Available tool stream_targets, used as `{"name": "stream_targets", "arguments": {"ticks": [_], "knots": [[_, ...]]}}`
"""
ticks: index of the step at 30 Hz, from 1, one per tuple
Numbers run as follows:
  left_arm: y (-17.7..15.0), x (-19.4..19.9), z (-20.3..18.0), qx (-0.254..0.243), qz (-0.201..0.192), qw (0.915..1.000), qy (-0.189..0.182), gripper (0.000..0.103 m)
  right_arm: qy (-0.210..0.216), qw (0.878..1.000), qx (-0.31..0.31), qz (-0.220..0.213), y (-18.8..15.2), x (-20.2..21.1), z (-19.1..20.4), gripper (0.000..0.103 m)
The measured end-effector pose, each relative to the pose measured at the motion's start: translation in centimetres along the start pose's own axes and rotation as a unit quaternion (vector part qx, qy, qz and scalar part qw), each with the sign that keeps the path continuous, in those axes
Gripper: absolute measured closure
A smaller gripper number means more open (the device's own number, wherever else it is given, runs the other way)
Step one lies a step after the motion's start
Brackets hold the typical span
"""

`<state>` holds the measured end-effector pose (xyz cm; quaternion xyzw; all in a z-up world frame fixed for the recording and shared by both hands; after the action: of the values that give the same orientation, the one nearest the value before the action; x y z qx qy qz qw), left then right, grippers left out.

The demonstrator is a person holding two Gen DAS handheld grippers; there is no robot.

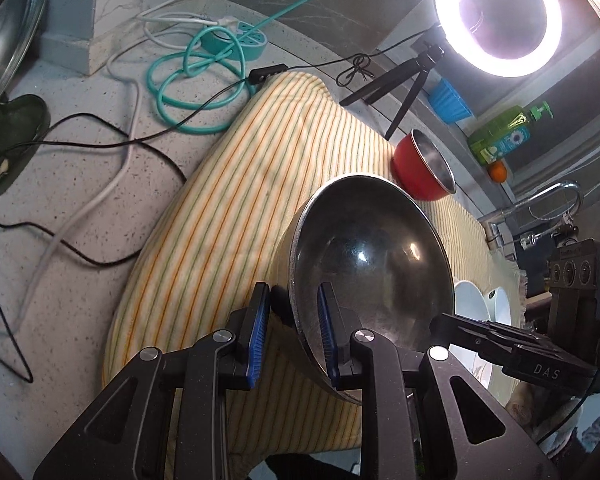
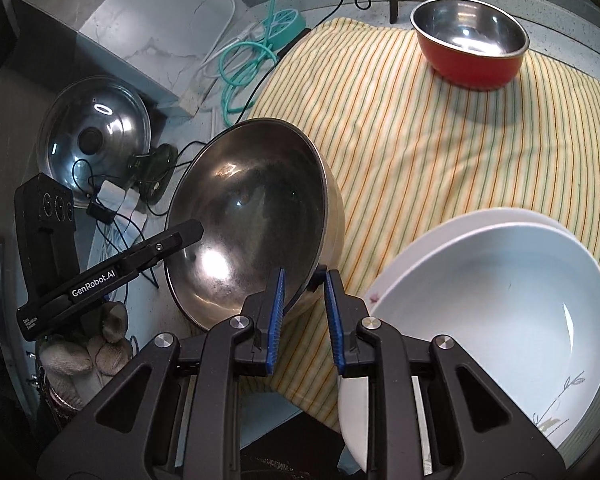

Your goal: Organize plates and bowls

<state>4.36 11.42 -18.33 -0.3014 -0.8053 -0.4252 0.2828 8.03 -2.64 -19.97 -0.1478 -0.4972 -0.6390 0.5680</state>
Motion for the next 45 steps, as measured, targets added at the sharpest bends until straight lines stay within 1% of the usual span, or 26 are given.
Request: {"name": "stream_targets", "arguments": {"ticks": [6,15,26,27,29,30,31,32,33,34,37,41,45], "knots": [[-0.8,0.4,-0.2,-0.011,0.000,0.9999,0.007,0.082,0.004,1.000,0.001,0.006,-0.7,0.1,-0.2,0.082],[-1.8,0.3,-0.2,-0.009,0.012,0.9998,0.009,0.082,0.007,1.000,0.004,0.019,-1.7,0.0,-0.6,0.081],[-1.8,0.6,0.0,-0.006,0.013,0.9998,0.013,0.082,0.011,1.000,0.019,0.018,-1.8,0.2,-0.1,0.080],[-1.7,0.7,-0.1,-0.006,0.012,0.9998,0.013,0.079,0.009,1.000,0.022,0.016,-1.8,0.2,0.0,0.080],[-1.5,0.8,-0.1,-0.008,0.009,0.9998,0.014,0.078,0.004,0.999,0.031,0.012,-1.7,0.3,0.2,0.080],[-1.4,0.9,-0.1,-0.011,0.008,0.9998,0.015,0.078,0.003,0.999,0.036,0.009,-1.6,0.4,0.4,0.077],[-1.3,1.0,-0.1,-0.012,0.007,0.9998,0.017,0.078,0.001,0.999,0.040,0.007,-1.6,0.5,0.4,0.069],[-1.2,1.1,-0.1,-0.013,0.006,0.9997,0.019,0.074,-0.001,0.999,0.043,0.003,-1.4,0.7,0.4,0.064],[-1.1,1.2,-0.1,-0.012,0.004,0.9997,0.021,0.066,0.002,0.999,0.043,-0.002,-1.3,1.0,0.6,0.053],[-0.9,1.4,0.0,-0.011,0.000,0.9997,0.022,0.064,0.001,0.999,0.043,-0.007,-1.2,1.2,0.6,0.045],[-0.5,1.7,0.1,-0.008,-0.006,0.9997,0.023,0.064,0.001,0.999,0.045,-0.020,-0.7,1.9,0.6,0.043],[0.3,2.0,0.0,-0.009,-0.012,0.9996,0.022,0.063,0.019,0.999,0.037,-0.030,-0.2,2.7,1.0,0.043],[1.3,2.2,-0.7,-0.015,-0.021,0.9995,0.018,0.063,0.016,0.998,0.041,-0.047,0.6,3.7,1.0,0.043]]}}
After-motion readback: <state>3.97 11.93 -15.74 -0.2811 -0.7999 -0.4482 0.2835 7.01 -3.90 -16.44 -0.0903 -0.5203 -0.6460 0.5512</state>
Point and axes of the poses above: each gripper's, at about its wrist camera, not at the fingertips, and x roughly against the way its jaws point, z to its left, y to its top, the point moved 8 cm from there along -x, roughly the way its jaws point, and after that the axes turned 12 degrees about -z, right-handed, at the moved point
